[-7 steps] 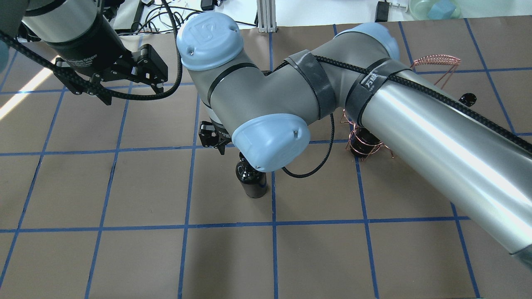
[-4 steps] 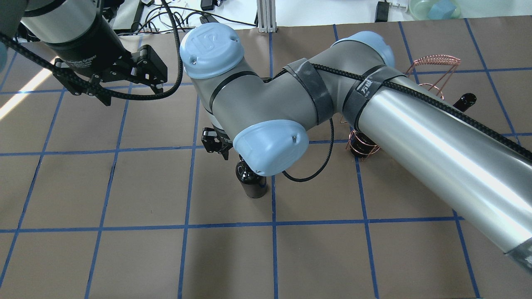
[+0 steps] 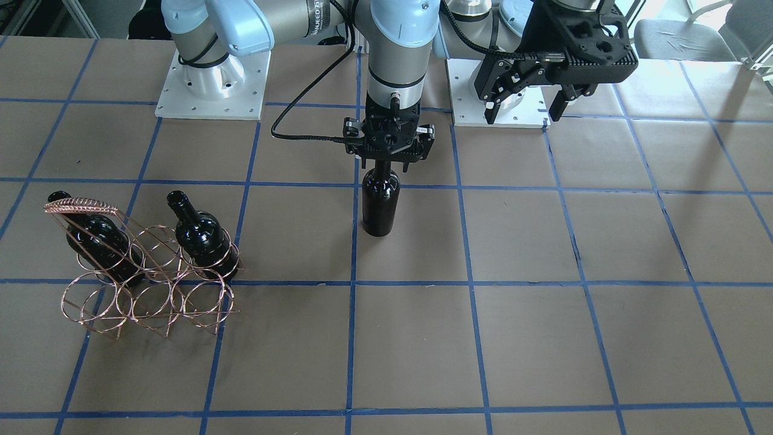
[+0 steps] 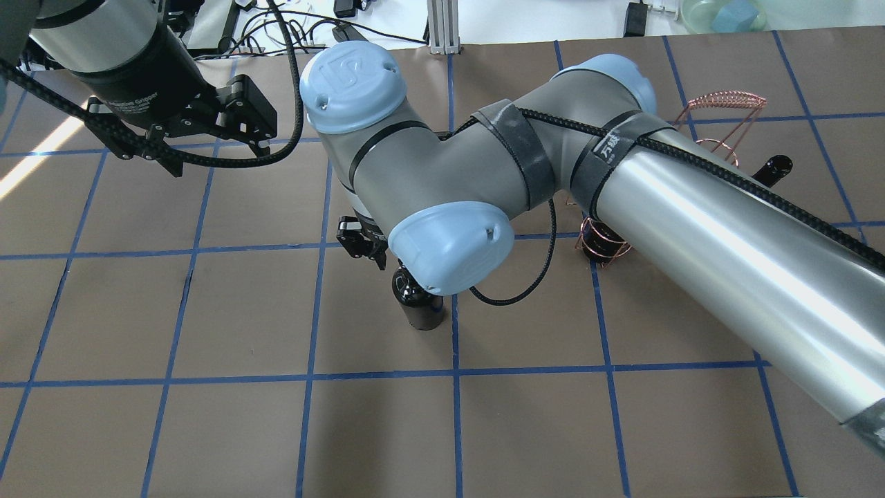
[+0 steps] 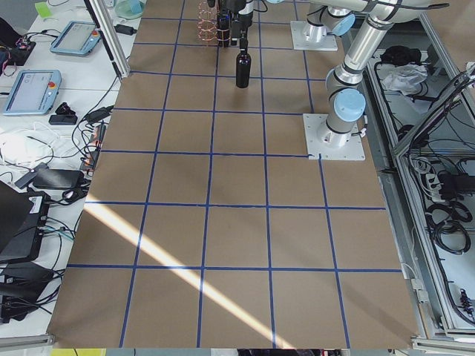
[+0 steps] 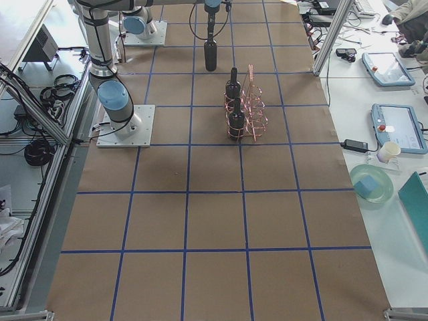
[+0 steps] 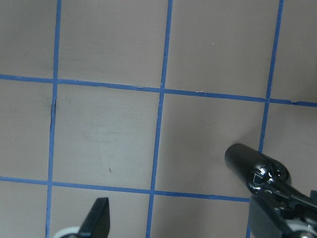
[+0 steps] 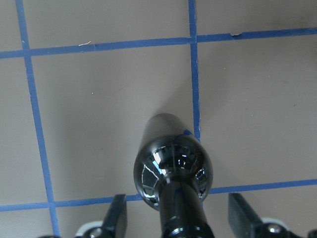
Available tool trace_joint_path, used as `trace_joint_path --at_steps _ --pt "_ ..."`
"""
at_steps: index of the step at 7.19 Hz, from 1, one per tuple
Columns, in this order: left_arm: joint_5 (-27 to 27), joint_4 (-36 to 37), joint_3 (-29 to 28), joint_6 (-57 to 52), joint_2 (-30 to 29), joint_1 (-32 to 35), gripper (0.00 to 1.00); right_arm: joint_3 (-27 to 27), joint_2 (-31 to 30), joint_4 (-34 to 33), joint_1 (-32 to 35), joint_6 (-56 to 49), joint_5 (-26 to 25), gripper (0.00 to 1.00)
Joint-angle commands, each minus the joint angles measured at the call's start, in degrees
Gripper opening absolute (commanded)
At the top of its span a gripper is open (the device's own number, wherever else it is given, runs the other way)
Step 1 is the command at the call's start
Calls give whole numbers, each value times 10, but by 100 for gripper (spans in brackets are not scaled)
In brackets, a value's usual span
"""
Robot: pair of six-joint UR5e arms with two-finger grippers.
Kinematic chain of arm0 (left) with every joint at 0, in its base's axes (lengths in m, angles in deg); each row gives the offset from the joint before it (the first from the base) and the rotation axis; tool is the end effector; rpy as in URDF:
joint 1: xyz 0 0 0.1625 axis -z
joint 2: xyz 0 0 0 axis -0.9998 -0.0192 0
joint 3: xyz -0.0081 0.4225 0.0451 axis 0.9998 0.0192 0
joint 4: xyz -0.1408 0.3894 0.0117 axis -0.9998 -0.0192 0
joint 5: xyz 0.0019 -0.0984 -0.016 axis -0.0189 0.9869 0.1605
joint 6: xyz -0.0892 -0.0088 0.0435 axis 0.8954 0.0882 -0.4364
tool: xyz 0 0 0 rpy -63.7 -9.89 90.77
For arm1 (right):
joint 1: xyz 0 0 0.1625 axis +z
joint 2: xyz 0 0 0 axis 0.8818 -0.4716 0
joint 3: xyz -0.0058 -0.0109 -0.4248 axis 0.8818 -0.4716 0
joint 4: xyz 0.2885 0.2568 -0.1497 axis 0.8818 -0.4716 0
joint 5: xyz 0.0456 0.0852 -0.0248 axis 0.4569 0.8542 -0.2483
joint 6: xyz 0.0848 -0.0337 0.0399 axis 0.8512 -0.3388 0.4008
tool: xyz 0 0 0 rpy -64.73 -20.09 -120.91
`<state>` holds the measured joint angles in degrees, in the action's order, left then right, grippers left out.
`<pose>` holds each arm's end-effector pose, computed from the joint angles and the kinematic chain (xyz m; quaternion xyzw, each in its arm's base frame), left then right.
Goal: Place wine into wine basket
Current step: 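Lower the right gripper onto the bottle neck and close it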
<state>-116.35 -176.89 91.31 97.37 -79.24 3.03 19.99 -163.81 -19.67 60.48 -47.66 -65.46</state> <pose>-0.1485 -0.4546 0.5452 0.0538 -0.9981 0.0291 0.0016 0.4250 -0.4216 0.3775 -0.0323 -0.9993 -0.0158 0.0097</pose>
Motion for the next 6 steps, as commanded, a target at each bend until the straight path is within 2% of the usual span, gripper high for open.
trace_joint_path --at_steps 1,2,4,6 --pt "0 -2 0 0 1 0 100 9 0 4 5 2 11 56" --pt "-1 -3 0 0 2 0 100 9 -1 4 5 1 12 48" --pt "-1 -3 0 0 1 0 100 9 -3 4 5 0 12 27" --pt "-1 -3 0 0 1 0 100 9 -5 3 5 -4 12 17"
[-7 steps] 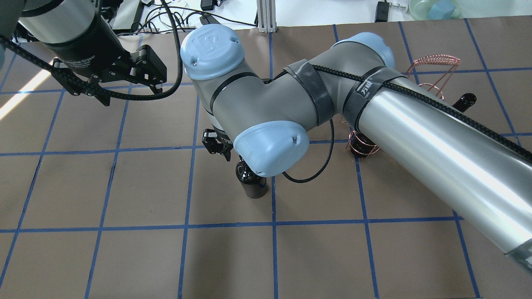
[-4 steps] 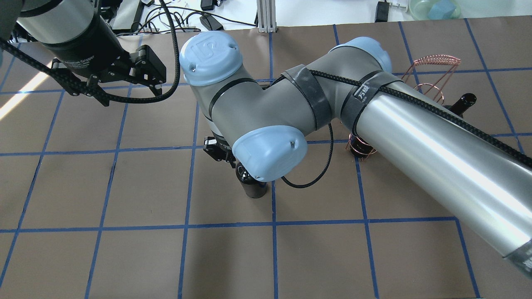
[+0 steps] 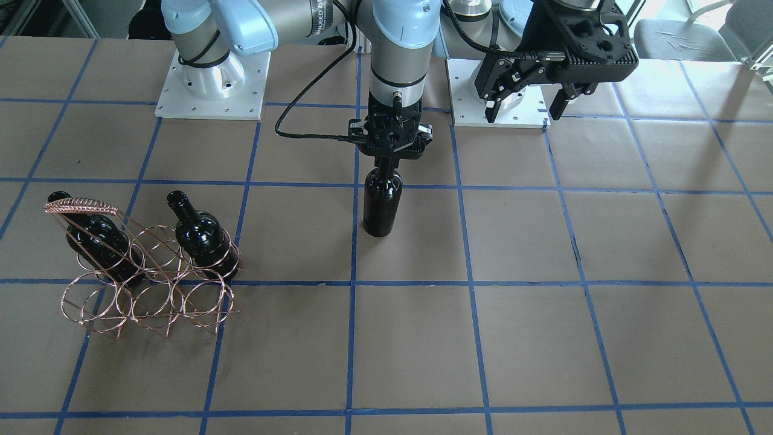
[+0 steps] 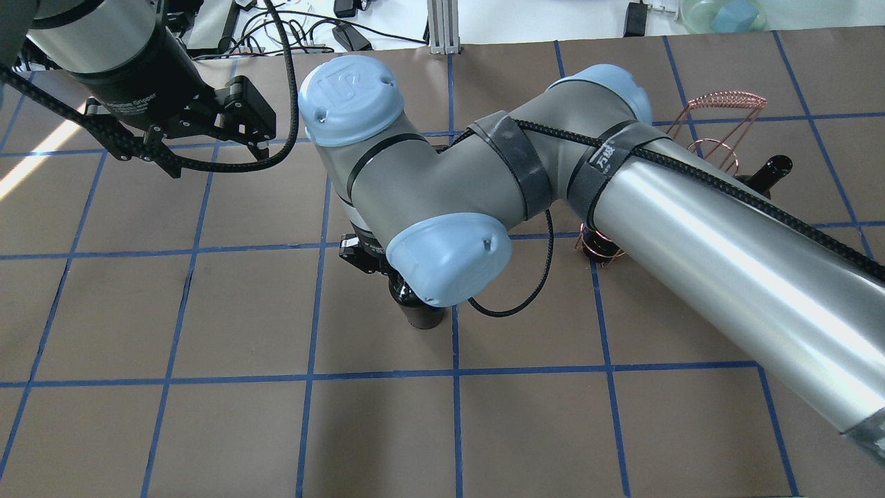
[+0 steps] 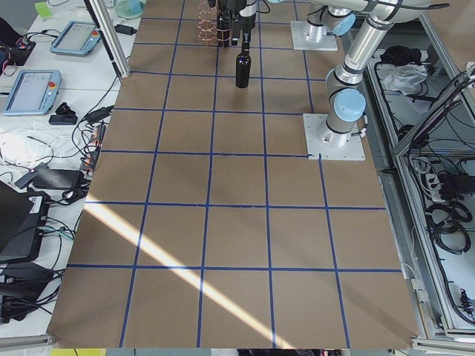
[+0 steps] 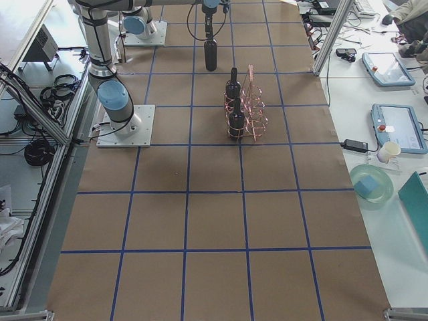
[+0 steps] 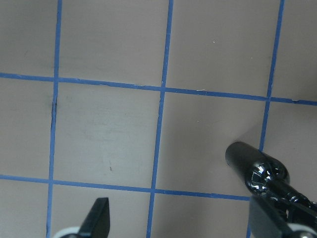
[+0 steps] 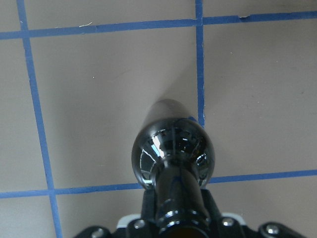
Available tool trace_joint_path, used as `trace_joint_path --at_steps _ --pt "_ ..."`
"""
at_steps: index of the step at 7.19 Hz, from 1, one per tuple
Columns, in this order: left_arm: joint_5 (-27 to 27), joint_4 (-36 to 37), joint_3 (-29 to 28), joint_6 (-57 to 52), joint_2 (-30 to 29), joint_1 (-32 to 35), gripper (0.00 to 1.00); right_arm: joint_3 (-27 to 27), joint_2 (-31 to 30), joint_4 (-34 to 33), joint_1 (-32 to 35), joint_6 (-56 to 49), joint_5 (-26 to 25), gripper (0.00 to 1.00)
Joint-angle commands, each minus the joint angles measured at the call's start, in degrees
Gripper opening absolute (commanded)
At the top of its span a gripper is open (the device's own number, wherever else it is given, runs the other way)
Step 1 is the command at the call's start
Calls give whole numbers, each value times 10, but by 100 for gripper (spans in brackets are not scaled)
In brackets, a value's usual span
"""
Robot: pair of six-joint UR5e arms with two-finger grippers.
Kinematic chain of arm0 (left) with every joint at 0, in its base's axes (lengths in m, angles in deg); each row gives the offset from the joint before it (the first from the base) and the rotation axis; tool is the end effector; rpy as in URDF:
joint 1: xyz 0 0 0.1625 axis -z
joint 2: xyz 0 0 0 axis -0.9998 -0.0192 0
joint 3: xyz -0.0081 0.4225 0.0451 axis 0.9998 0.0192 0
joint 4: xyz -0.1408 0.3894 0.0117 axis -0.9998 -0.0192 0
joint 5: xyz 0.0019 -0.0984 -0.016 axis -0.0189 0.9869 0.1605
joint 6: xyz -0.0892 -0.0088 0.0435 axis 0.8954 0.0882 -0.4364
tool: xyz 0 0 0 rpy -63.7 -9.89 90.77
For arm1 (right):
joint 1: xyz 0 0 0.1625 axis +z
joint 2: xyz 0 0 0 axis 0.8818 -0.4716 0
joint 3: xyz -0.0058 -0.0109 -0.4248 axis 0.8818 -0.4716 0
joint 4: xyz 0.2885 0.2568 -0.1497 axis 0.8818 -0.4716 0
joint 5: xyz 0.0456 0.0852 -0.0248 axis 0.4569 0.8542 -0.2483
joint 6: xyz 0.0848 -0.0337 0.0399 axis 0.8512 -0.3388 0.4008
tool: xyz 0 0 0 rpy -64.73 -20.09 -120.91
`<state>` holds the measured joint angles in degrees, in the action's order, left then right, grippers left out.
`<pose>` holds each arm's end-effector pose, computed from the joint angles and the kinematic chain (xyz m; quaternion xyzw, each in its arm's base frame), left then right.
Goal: Place wine into wine basket
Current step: 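Lower the right gripper onto the bottle neck and close it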
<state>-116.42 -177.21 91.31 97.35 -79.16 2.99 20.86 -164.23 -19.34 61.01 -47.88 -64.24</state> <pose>-0.1480 -0.4537 0.5453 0.0540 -0.9982 0.0270 0.0008 0.4279 -0.4122 0.3740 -0.0260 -0.9993 -0.0274 0.0048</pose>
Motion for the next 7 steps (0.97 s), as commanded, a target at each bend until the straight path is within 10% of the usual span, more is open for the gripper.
trace_joint_path --at_steps 1,7 --pt "0 -1 0 1 0 0 100 0 -3 -2 0 -5 0 14" --pt "0 0 1 0 1 0 100 -2 -45 18 -17 -41 -12 2"
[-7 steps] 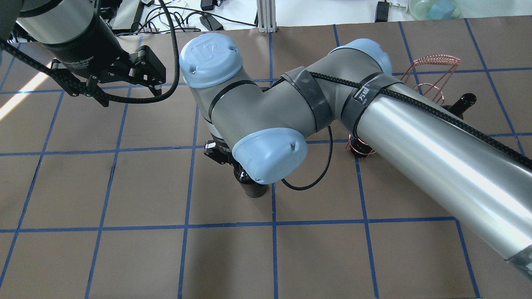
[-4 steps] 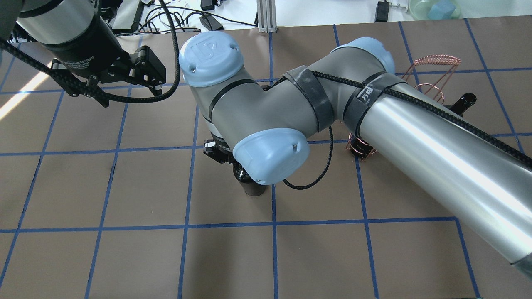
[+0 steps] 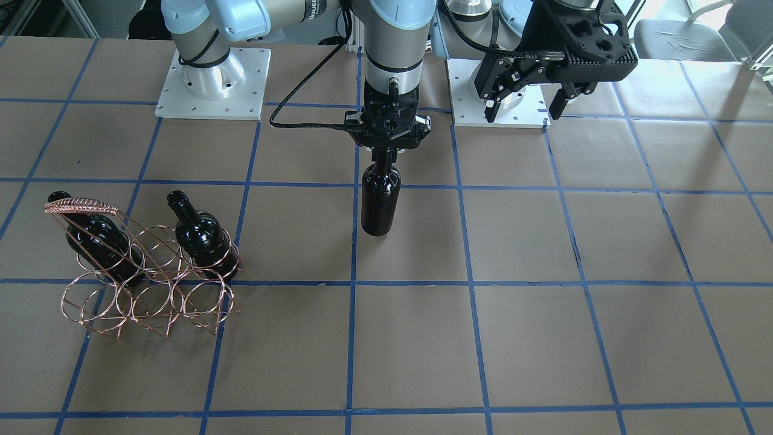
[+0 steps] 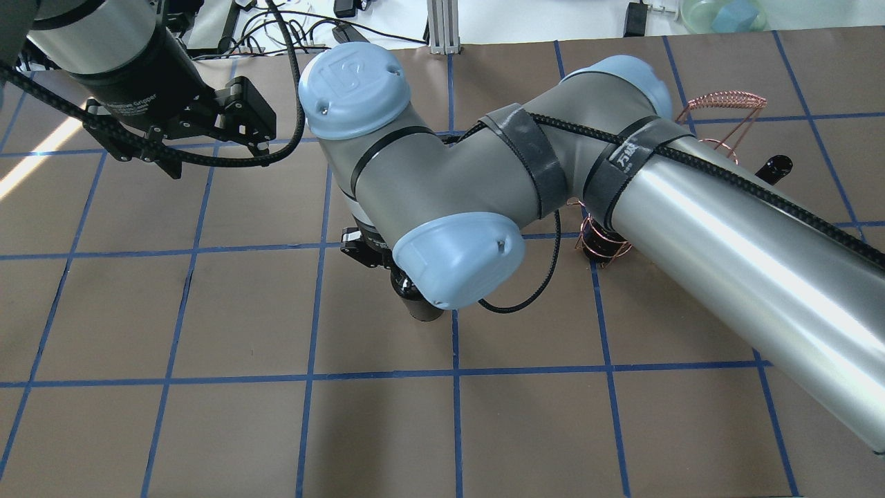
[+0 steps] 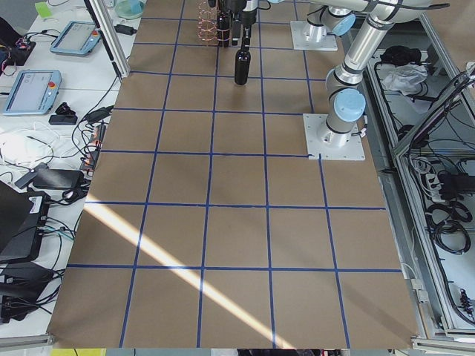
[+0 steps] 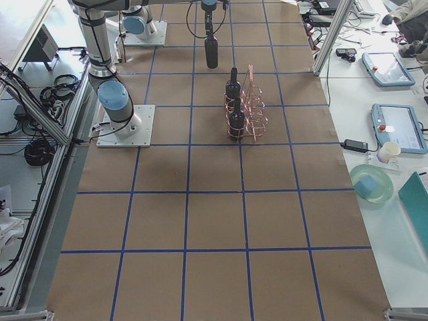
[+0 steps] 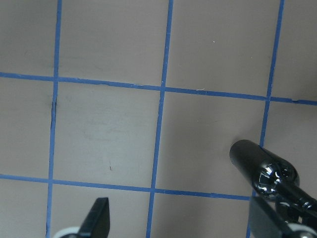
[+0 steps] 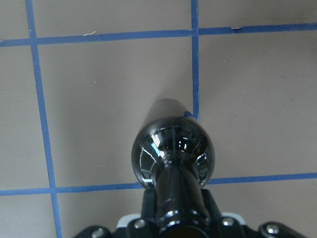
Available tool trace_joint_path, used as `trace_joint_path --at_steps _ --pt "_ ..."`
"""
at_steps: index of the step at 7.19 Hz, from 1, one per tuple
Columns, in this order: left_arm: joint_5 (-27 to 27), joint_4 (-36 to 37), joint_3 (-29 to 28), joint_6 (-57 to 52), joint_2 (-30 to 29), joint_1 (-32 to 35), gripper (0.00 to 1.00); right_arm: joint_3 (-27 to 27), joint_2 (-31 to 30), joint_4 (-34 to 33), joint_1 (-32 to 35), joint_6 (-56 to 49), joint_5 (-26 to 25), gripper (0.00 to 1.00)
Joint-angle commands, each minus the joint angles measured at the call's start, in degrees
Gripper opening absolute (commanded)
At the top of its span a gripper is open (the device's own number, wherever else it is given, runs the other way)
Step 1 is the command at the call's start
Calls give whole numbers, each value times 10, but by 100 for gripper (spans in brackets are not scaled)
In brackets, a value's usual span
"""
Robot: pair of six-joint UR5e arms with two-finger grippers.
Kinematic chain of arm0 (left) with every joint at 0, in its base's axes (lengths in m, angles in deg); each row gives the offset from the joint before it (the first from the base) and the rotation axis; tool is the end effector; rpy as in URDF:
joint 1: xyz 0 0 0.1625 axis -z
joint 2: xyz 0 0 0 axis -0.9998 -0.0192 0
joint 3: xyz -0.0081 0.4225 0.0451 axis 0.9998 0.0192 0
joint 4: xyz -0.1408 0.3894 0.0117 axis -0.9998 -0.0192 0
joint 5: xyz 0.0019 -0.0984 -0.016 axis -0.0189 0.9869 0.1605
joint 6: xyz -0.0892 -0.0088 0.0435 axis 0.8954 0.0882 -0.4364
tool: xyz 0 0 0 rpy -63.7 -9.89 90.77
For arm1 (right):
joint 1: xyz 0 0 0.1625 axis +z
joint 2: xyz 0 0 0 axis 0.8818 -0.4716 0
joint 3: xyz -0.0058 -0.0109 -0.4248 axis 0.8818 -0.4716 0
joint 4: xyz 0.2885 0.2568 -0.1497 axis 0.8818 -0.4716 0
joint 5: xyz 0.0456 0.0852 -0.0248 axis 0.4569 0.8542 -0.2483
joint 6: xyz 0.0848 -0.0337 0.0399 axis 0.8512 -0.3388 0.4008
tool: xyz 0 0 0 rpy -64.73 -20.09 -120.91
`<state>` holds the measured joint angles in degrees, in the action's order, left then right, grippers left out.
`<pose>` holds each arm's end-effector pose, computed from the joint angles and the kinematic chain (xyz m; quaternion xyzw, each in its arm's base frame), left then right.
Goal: Place wine into wine basket
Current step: 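Lift the bottle with the right gripper and carry it over the wire rack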
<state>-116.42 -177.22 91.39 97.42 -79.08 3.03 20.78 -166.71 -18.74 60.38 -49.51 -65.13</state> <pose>-0.1483 -0.4530 0.5452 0.0542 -0.9982 0.0269 0.0008 0.4164 -0.4088 0.3985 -0.0171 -0.9998 -0.0090 0.0014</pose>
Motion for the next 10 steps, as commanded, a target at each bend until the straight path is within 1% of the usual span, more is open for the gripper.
trace_joint_path --at_steps 1,2,5,6,7,8,10 --pt "1 0 0 0 0 0 100 -2 -47 54 -29 -68 -10 1" --pt "1 0 0 0 3 0 100 -2 -70 78 -62 -81 -24 0" --pt "4 -5 0 -1 7 1 100 -3 -144 189 -187 -253 -31 0" --pt "4 -5 0 -1 7 1 100 -3 -162 202 -223 -316 -63 0" --pt "4 -5 0 -1 8 1 100 -3 -172 222 -254 -377 -81 0" --pt "4 -5 0 -1 8 1 100 -4 -177 228 -283 -417 -84 0" --pt "4 -6 2 0 8 1 100 -15 -180 220 -343 -527 -91 0"
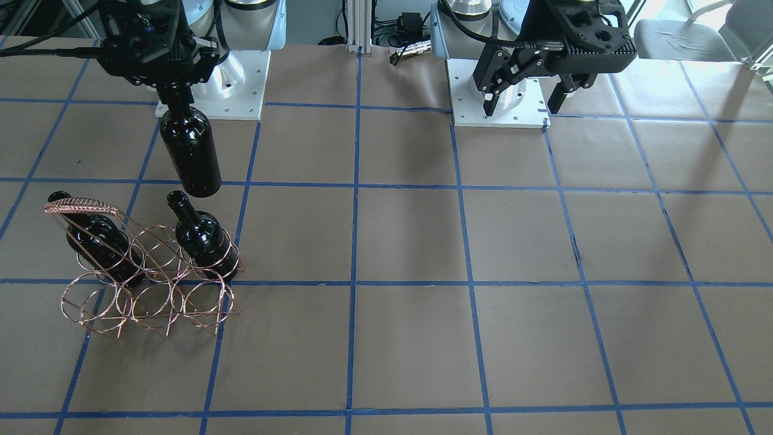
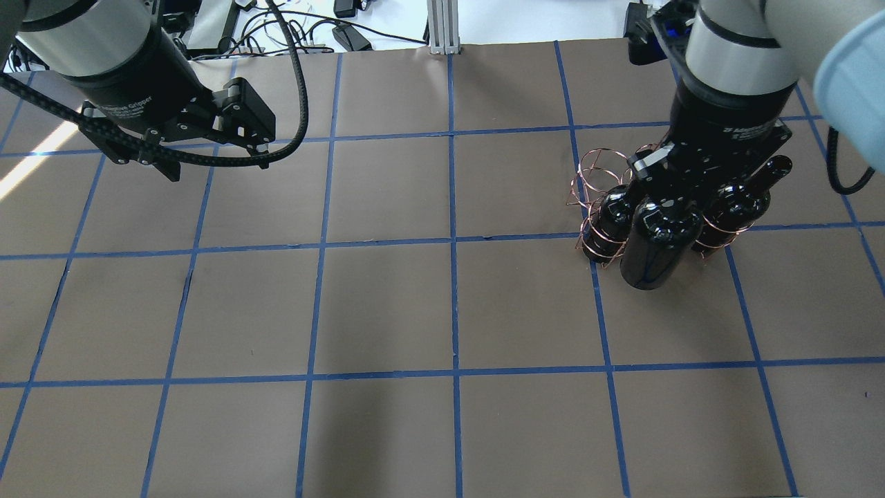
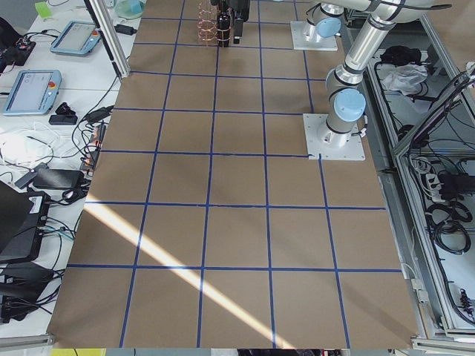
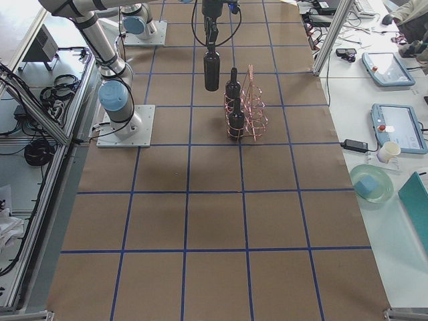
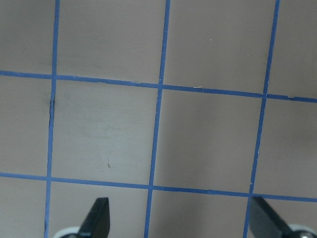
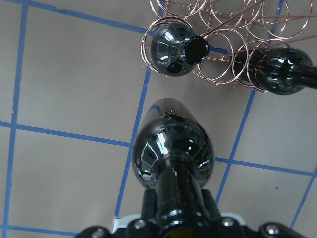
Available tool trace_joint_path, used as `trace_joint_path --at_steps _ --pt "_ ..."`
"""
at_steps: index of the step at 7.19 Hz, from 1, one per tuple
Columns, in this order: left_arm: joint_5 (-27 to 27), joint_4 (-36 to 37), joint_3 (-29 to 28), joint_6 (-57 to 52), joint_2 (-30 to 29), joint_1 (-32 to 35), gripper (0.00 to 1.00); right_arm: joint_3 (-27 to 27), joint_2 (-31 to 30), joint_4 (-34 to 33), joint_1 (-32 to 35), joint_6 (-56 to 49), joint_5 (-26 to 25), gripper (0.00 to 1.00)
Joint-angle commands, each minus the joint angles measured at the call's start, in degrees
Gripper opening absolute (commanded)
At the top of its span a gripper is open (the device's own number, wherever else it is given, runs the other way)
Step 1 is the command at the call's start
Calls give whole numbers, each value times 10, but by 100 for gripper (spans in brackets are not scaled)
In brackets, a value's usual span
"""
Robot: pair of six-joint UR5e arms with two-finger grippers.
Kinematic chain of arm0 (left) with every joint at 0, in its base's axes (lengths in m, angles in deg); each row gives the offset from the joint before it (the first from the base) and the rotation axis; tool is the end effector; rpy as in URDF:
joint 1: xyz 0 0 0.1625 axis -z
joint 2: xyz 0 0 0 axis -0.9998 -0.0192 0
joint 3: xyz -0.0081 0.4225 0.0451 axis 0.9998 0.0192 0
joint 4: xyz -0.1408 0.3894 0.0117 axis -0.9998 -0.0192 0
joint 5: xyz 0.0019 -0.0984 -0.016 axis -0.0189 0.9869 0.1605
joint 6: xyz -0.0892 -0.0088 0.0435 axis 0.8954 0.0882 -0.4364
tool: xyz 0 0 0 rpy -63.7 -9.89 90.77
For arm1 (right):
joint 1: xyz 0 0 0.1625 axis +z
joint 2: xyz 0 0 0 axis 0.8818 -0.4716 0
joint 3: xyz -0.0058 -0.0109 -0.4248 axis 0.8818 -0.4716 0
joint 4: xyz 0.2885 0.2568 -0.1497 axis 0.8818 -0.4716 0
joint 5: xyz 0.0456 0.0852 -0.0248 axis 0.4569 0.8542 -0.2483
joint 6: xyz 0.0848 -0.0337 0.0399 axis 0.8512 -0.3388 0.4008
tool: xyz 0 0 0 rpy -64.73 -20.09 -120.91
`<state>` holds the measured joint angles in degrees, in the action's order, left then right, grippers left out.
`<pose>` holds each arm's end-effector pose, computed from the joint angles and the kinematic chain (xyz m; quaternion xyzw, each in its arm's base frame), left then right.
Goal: Place wine into wine basket
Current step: 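Lift the bottle with the right gripper and carry it over the wire rack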
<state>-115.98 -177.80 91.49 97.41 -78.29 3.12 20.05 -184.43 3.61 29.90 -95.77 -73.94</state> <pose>-0.1496 -0.4464 0.5495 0.0533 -0.9982 0.0276 0.0048 0.1322 -0.4316 0.5250 0.1230 -0.9888 -0.0486 0.0689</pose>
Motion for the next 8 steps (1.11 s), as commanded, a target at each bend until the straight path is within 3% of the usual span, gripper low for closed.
trace_joint_path --at_steps 1,5,8 --pt "0 1 1 -1 0 0 100 -16 -1 -6 -74 -100 9 0" --pt "-1 1 1 0 1 0 100 -26 34 -65 -95 -150 23 0" --pt "0 1 1 0 2 0 100 -56 74 -66 -108 -175 46 0"
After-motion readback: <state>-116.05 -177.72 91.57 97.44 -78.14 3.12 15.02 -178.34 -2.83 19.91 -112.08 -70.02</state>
